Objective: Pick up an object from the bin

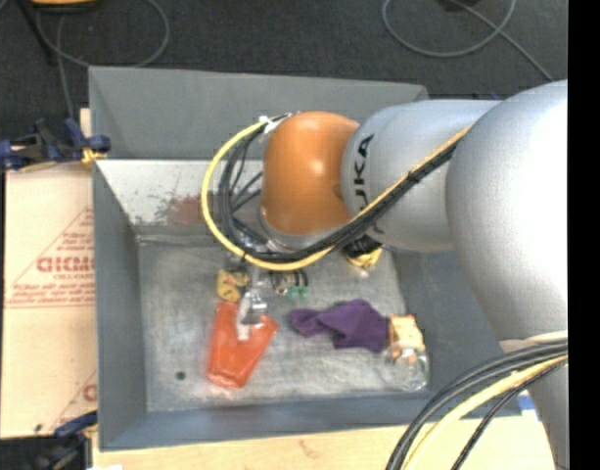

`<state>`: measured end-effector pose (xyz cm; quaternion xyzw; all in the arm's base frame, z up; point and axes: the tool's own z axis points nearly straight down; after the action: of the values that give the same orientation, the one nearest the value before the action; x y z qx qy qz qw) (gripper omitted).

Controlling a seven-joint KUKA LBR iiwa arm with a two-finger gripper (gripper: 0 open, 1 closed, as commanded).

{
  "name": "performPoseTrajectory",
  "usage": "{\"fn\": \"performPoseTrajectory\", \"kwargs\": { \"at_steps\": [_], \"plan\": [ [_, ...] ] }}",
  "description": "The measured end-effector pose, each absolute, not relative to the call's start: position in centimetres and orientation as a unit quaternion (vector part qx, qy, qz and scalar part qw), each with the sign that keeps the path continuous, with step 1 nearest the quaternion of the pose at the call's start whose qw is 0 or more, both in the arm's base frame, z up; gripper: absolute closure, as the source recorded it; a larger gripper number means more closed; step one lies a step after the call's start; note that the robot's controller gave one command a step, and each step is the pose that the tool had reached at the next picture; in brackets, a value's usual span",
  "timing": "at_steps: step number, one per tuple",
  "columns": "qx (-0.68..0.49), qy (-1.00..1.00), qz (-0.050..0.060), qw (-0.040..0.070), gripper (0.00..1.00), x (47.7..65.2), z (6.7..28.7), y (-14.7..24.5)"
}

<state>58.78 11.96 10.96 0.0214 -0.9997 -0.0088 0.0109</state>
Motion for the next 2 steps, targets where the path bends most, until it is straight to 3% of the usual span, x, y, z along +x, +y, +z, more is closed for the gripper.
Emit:
{"fn": "performPoseTrajectory", "kwargs": {
  "at_steps": [2],
  "plan": [
    [0.024,-1.0,-0.007,0.007,1.0,58.57,11.43,12.44]
  ]
}}
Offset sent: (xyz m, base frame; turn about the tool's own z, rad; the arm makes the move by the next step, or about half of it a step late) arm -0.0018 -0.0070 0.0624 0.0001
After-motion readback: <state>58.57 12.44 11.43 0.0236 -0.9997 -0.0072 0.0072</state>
